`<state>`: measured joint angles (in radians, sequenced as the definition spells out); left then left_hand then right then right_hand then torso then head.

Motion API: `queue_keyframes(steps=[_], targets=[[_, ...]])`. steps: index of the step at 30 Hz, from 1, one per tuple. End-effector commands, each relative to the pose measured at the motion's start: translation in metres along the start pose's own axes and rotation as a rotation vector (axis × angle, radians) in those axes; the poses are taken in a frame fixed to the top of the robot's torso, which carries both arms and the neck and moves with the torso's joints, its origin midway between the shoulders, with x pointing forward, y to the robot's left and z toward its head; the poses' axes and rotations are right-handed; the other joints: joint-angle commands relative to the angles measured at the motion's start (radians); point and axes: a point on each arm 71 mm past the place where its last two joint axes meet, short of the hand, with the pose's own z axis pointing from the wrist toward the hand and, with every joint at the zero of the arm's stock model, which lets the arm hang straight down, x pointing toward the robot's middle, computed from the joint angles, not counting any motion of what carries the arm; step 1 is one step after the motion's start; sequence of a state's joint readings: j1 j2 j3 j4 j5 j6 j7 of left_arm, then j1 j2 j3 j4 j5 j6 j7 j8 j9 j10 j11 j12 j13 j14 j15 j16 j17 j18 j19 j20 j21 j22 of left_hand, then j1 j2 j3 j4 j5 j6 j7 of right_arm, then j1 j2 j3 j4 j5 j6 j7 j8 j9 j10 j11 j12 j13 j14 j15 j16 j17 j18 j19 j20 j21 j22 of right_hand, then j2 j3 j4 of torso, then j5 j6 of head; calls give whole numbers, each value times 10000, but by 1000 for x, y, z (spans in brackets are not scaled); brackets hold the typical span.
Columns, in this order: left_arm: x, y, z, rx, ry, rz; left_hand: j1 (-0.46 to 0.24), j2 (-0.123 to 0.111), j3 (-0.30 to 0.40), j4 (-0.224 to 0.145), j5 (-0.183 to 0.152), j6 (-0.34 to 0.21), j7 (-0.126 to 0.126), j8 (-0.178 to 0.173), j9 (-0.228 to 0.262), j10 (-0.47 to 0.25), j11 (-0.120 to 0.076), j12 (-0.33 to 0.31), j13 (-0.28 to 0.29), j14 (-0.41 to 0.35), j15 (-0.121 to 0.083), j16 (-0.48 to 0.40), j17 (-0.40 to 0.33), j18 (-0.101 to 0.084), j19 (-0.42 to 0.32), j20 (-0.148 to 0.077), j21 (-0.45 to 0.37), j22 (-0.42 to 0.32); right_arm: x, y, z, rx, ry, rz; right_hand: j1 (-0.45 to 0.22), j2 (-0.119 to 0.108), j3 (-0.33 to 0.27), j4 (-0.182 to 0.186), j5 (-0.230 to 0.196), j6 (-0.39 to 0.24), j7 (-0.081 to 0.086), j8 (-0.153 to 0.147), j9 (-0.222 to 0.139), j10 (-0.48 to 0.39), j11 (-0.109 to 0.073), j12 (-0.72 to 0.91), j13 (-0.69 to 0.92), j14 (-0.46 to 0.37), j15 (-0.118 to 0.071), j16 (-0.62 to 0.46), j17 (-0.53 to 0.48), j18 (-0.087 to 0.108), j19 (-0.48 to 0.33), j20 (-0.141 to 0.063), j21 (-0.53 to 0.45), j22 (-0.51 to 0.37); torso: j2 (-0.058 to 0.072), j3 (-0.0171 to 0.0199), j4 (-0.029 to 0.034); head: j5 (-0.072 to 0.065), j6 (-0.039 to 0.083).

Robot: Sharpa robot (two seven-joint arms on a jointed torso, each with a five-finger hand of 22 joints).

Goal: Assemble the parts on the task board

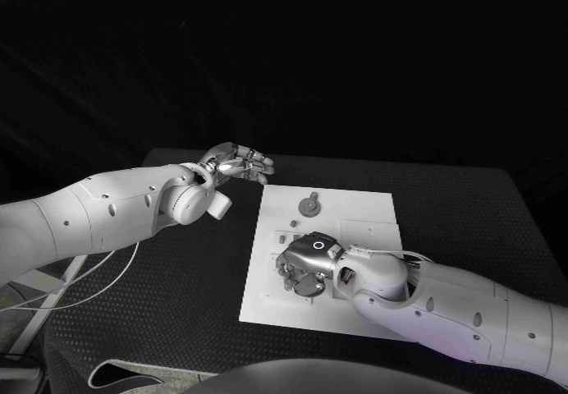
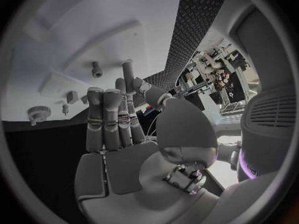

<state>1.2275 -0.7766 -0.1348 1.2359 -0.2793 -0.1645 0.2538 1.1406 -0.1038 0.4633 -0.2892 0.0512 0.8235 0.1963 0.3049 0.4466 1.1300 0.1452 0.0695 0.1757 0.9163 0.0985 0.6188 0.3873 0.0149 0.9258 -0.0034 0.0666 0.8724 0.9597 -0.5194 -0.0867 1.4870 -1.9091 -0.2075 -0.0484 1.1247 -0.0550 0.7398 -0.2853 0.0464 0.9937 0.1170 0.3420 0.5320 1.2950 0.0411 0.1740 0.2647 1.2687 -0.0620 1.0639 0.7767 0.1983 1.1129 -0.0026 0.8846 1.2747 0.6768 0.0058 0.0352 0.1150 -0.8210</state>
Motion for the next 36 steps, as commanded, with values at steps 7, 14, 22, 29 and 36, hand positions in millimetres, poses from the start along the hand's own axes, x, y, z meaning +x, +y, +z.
queue_keyframes(steps=[7, 14, 22, 29, 36], targets=[[1, -2, 0, 104, 126, -74, -70, 48, -43, 1, 36, -99, 5, 55, -17, -85, 1, 29, -15, 62, 28, -38, 22, 26, -36, 57, 15, -17, 11, 1, -3, 67, 621, -102, 6, 114, 59, -21, 22, 79, 24, 33, 25, 74, 3, 5, 22, -16, -82, 33, 12, 635, 11, -86, 56, 17, -6, 4, 3, 10, -16], [2, -2, 1, 113, 143, -78, -72, 50, -44, 1, 36, -100, 5, 56, -18, -85, 1, 29, -16, 64, 27, -45, 32, 26, -35, 57, 15, -22, 11, 2, -2, 29, 656, -92, 3, 118, 61, -23, 22, 79, 24, 33, 29, 75, 2, 3, 28, -17, -83, 34, 13, 635, 12, -87, 56, 18, -4, 6, -2, 16, -13], [1, -2, 0, 102, 125, -76, -74, 51, -45, 1, 36, -101, 4, 57, -18, -86, 1, 30, -17, 65, 28, -53, 44, 25, -35, 57, 16, -28, 15, -3, -4, 190, 887, -150, -2, 120, 62, -26, 22, 78, 24, 33, 32, 75, 2, -1, 35, -18, -83, 35, 14, 635, 10, -88, 56, 20, -4, 3, -6, 15, -20], [1, -2, 0, 103, 126, -77, -74, 52, -45, 0, 36, -102, 5, 58, -19, -86, 1, 30, -17, 66, 27, -59, 53, 26, -35, 56, 16, -31, 15, -4, -5, 234, 880, -207, -3, 122, 64, -28, 23, 77, 23, 33, 36, 76, 2, -3, 41, -19, -83, 36, 15, 635, 9, -88, 55, 21, -2, 6, -5, 21, -22], [0, -2, -1, 97, 124, -78, -77, 52, -47, 1, 36, -103, 5, 59, -19, -86, 1, 30, -18, 67, 27, -65, 62, 25, -35, 57, 16, -35, 15, -6, -7, 289, 817, -263, -2, 125, 67, -30, 23, 79, 22, 34, 39, 78, 1, -4, 46, -19, -84, 37, 17, 635, 9, -90, 56, 23, -2, 6, 3, 26, -16]])
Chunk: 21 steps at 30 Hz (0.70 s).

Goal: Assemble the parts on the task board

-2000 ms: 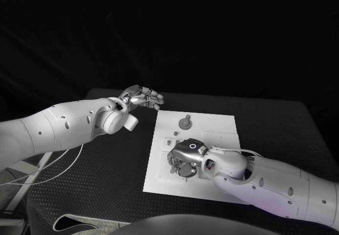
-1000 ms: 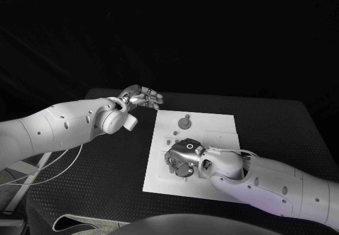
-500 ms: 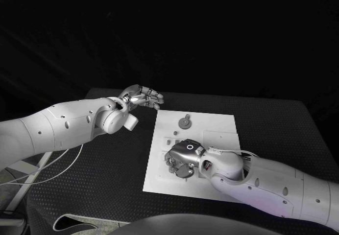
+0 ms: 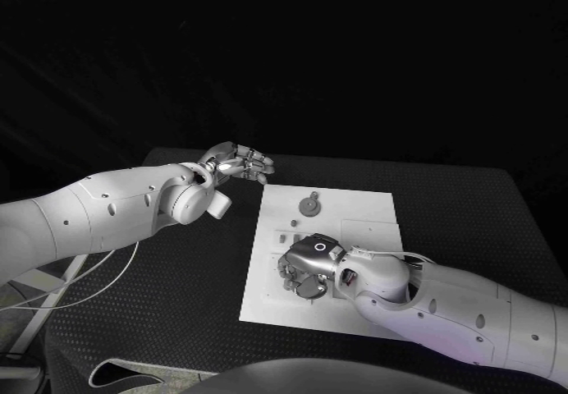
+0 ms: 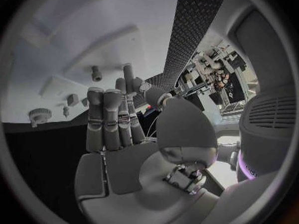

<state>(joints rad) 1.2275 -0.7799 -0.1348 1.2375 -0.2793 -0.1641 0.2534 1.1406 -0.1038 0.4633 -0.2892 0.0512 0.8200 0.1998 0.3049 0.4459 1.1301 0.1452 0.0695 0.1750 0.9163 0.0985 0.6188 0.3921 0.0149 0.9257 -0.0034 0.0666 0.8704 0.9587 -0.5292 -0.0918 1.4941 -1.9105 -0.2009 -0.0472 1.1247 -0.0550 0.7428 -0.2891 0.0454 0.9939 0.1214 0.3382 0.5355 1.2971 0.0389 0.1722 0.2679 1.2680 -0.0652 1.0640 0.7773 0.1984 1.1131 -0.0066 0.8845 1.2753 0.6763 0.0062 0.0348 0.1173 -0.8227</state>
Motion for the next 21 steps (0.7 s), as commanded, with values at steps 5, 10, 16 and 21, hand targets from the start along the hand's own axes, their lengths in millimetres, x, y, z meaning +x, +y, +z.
queue_keyframes(steps=[5, 10, 16, 21], targets=[[1, -2, 0, 101, 141, -79, -78, 54, -47, 1, 36, -69, -30, 60, -12, -87, 1, 31, -12, 68, 27, -69, 21, 26, -34, 57, 17, -18, 11, -4, -4, 265, 533, -246, 1, 124, 39, 5, 33, 82, -24, 73, 9, 61, 21, 14, 20, -10, -54, 40, 12, 634, 9, -52, 59, 19, 4, 2, 2, 5, -3], [2, -2, 0, 108, 159, -83, -80, 54, -48, 1, 36, -70, -30, 60, -13, -88, 2, 31, -12, 68, 28, -74, 27, 25, -34, 57, 17, -21, 10, -4, -5, 280, 474, -263, 6, 122, 43, 2, 33, 86, -27, 76, 14, 65, 19, 15, 27, -7, -56, 42, 14, 634, 12, -55, 61, 21, 0, -3, -2, 0, 11], [2, -2, 1, 107, 154, -81, -86, 58, -50, 4, 36, -71, -29, 61, -13, -88, 2, 31, -13, 68, 29, -80, 35, 24, -34, 58, 17, -25, 10, -4, -5, 274, 481, -268, 9, 115, 43, 2, 33, 98, -32, 83, 23, 81, 14, 19, 42, 1, -61, 50, 19, 634, 20, -59, 68, 26, 1, 1, 8, -7, 6], [2, -2, 1, 115, 152, -78, -89, 59, -50, 5, 36, -72, -29, 62, -14, -88, 2, 31, -13, 68, 29, -83, 40, 24, -34, 58, 17, -27, 10, -4, -6, 294, 469, -286, 10, 113, 44, 2, 33, 100, -33, 85, 26, 84, 12, 19, 46, 3, -63, 53, 20, 634, 23, -61, 71, 28, 6, 4, 2, -39, 21]])
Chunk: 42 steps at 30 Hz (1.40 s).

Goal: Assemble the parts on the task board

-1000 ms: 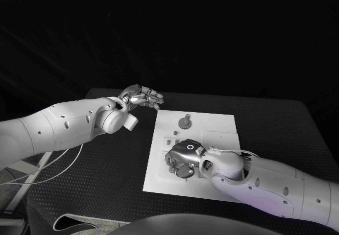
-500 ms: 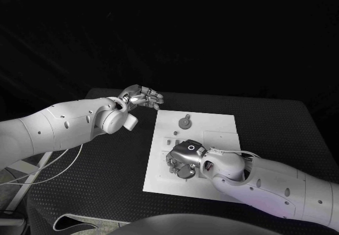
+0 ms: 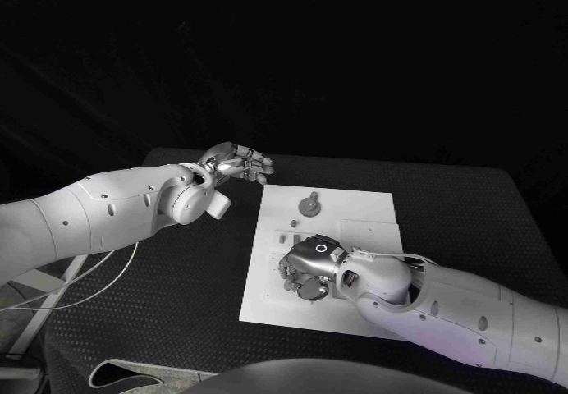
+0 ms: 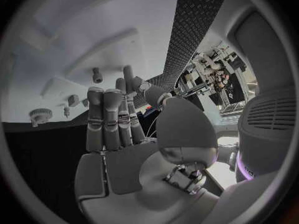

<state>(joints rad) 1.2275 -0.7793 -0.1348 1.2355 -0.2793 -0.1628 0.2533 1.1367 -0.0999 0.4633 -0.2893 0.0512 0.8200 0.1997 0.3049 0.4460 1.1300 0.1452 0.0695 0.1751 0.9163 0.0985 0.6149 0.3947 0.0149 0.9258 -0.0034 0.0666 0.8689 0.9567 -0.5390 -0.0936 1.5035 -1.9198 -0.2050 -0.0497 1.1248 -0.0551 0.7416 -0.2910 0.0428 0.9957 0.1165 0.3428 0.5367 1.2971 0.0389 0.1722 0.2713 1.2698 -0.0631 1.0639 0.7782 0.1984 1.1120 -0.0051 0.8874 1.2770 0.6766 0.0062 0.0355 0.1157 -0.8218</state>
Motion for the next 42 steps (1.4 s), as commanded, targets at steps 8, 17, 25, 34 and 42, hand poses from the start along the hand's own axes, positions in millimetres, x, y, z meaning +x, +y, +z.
queue_keyframes(steps=[8, 17, 25, 34, 42], targets=[[2, -2, 1, 121, 159, -80, -56, 24, -52, 6, 36, -73, -28, 62, -15, -89, 2, 31, -16, 69, 29, -50, 22, 23, -34, 58, 17, -15, 9, -5, -4, 326, 458, -230, 12, 113, 58, 21, 58, 84, 15, 41, 17, 87, 10, 19, 19, -13, -85, 55, 13, 634, 36, -78, 44, 13, 1, 1, -4, -40, 35], [2, -2, 1, 126, 166, -82, -59, 26, -54, 4, 36, -75, -28, 63, -16, -91, 3, 31, -17, 69, 30, -59, 34, 24, -35, 58, 17, -20, 9, -5, -6, 332, 459, -250, 15, 109, 61, 21, 58, 86, 14, 42, 22, 90, 8, 18, 26, -12, -87, 57, 15, 634, 39, -80, 47, 15, 0, 0, -4, -51, 62], [2, -2, 1, 119, 154, -80, -60, 27, -55, 2, 36, -76, -28, 64, -16, -91, 3, 31, -18, 70, 30, -65, 43, 24, -34, 57, 18, -24, 9, -5, -3, 330, 443, -13, -50, 24, 35, 31, 57, 13, 43, -1, 18, 13, 34, -38, 32, -36, -63, 38, 8, 634, 18, -72, 32, 15, -1, -7, -8, -50, 65], [1, -2, 0, 106, 139, -78, -60, 25, -55, 1, 36, -77, -28, 65, -17, -91, 3, 32, -18, 71, 29, -70, 51, 24, -34, 57, 18, -27, 4, -5, -2, 245, -200, 409, -364, -1149, -276, 139, 61, -1069, 511, -627, -251, -1137, 482, -753, -227, -75, 355, 109, 57, 634, 11, -52, 22, 28, 0, -7, 1, -62, 65], [1, -2, 0, 95, 136, -77, -58, 23, -55, -1, 36, -78, -28, 65, -17, -91, 2, 32, -19, 73, 29, -75, 59, 25, -35, 57, 18, -30, 4, -6, -3, 232, -258, 472, -437, -1495, -327, 235, 56, -1255, 560, -715, -314, -1452, 637, -961, -327, -240, 516, 142, 92, 634, -83, -2, -27, 29, -3, -3, -1, -70, 65]])
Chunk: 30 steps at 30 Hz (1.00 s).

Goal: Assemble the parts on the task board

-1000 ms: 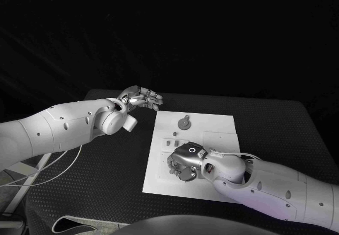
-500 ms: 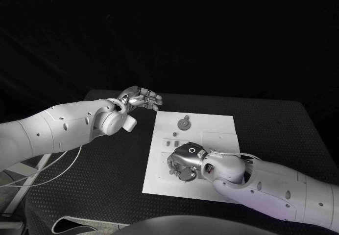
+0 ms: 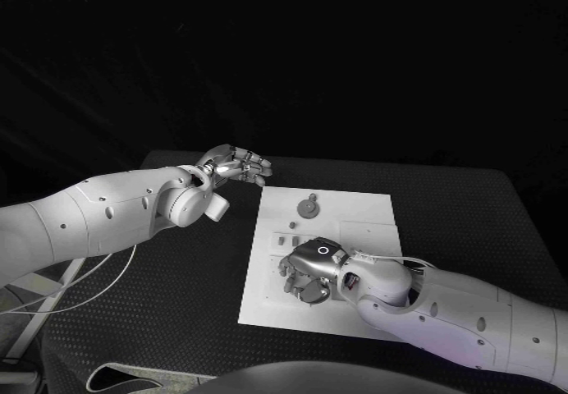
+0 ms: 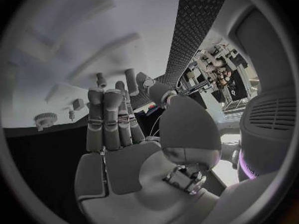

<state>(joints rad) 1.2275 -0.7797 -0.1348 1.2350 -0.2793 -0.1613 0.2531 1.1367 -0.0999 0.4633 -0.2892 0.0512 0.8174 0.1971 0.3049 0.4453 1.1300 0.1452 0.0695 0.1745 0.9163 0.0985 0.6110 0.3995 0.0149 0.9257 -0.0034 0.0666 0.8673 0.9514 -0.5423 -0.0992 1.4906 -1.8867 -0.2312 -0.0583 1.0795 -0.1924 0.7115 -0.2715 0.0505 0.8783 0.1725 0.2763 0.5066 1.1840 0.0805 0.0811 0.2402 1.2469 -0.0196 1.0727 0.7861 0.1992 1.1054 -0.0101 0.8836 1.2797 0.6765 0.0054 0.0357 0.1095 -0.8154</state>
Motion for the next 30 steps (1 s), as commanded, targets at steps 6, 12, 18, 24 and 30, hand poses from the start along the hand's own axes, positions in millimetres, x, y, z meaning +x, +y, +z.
queue_keyframes(steps=[6, 12, 18, 24, 30], targets=[[2, -2, 0, 102, 148, -79, -57, 24, -55, -1, 36, -52, -2, 67, -10, -91, 2, 32, -13, 74, 28, -41, 17, 24, -34, 56, 18, -17, -4, 0, -2, -156, -577, 420, 1, -139, -30, 88, -20, -99, 5, -51, -22, -335, 239, -62, -25, -57, 100, 71, 24, 626, -43, 66, 3, 7, 2, 13, -12, -31, 9], [2, -2, 1, 96, 145, -77, -56, 26, -55, -1, 36, -52, -2, 67, -11, -91, 2, 33, -14, 74, 28, -45, 22, 24, -34, 56, 19, -19, -7, 3, -3, -328, -853, 731, 146, -42, 6, 41, -21, -11, -1, 13, -4, -208, 188, 8, 7, -37, 53, 150, 55, 626, -18, 49, 38, 32, 1, 18, -7, -61, 17], [2, -2, 1, 80, 159, -81, -57, 27, -55, -1, 36, -52, -2, 68, -11, -92, 2, 32, -14, 75, 28, -49, 27, 24, -34, 57, 19, -21, -6, 2, -3, -274, -816, 723, 247, 137, -51, -80, -21, 99, -55, 98, 19, 590, -87, 458, 266, 1, -207, 230, 74, 626, 14, 25, 105, 85, 0, 15, -9, -64, 32], [2, -2, 1, 76, 156, -79, -59, 27, -57, 0, 35, -54, -1, 68, -11, -93, 3, 32, -15, 75, 29, -53, 34, 23, -35, 57, 18, -24, -7, 1, -4, -250, -987, 731, 250, 231, -58, -84, -20, 139, -82, 127, 26, 666, -138, 509, 338, 10, -259, 237, 66, 626, 19, 21, 113, 94, 2, 14, -14, -85, 46], [1, -2, 1, 73, 145, -76, -60, 28, -57, 0, 35, -54, -1, 69, -12, -94, 3, 32, -16, 75, 29, -59, 40, 23, -35, 58, 18, -27, -14, -3, -12, -216, -1094, 907, 194, 128, -108, -91, -21, 102, -69, 110, 15, 601, -127, 478, 361, 13, -250, 238, 59, 626, 21, 21, 119, 101, -7, 8, -10, -132, 73]])
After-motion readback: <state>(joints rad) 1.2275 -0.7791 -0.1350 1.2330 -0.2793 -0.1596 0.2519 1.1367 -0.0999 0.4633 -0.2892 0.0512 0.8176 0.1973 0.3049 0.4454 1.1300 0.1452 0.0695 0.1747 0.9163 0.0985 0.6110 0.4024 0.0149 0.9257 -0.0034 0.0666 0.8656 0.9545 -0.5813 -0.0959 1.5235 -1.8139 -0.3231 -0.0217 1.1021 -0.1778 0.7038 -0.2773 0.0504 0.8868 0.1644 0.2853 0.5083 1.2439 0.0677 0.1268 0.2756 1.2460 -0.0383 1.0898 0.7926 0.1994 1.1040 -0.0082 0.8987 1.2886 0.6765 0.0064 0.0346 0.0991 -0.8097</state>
